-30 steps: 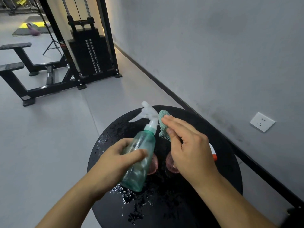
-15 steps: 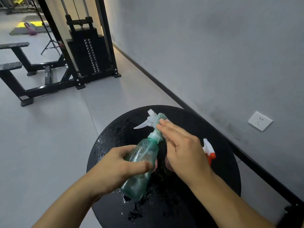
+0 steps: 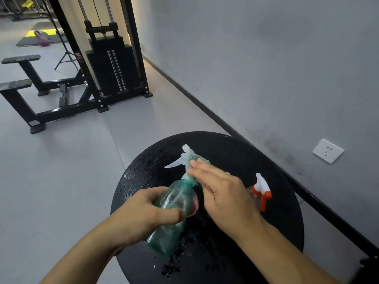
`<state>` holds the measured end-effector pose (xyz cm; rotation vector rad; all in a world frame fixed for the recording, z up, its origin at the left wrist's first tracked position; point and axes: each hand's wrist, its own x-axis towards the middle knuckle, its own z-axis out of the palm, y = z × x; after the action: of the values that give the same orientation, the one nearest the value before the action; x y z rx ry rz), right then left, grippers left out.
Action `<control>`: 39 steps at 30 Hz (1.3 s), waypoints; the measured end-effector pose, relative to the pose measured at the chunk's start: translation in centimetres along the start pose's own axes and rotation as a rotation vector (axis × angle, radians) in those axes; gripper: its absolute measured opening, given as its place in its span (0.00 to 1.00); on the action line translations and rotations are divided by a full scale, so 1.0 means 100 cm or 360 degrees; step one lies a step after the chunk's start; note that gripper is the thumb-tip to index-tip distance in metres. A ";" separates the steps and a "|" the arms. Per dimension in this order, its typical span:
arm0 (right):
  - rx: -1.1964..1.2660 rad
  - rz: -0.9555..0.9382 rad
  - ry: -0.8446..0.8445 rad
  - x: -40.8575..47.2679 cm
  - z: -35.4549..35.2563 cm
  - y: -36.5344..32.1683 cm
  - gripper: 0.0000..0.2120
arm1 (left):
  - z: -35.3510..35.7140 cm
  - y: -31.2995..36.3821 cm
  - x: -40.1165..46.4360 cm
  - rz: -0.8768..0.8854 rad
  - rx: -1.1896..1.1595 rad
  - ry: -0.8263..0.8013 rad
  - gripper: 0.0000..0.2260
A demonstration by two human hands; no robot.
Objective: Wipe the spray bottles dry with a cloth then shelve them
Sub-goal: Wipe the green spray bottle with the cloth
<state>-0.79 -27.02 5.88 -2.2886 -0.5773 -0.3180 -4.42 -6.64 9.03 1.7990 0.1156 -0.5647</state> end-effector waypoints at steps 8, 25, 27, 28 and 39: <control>0.0024 0.0024 -0.0027 0.000 0.002 0.000 0.22 | 0.002 0.002 0.002 -0.0002 0.0022 0.0017 0.15; 0.0094 0.0101 0.0064 0.001 0.006 -0.001 0.21 | 0.001 -0.006 0.007 -0.0012 0.0096 0.0006 0.17; 0.0060 0.0045 -0.0006 -0.002 0.009 -0.002 0.23 | 0.002 -0.007 0.008 -0.0009 0.0136 -0.0014 0.17; 0.0055 0.0028 -0.0019 -0.001 0.009 -0.001 0.23 | 0.002 -0.007 0.008 -0.0011 0.0150 -0.0023 0.17; 0.0063 -0.0017 -0.0117 -0.002 0.009 -0.006 0.21 | 0.002 -0.013 0.012 -0.0062 0.0268 0.0003 0.16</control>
<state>-1.22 -26.07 5.55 -2.2672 -0.6278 -0.2260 -3.92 -6.67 7.38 1.9641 0.1071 -0.6156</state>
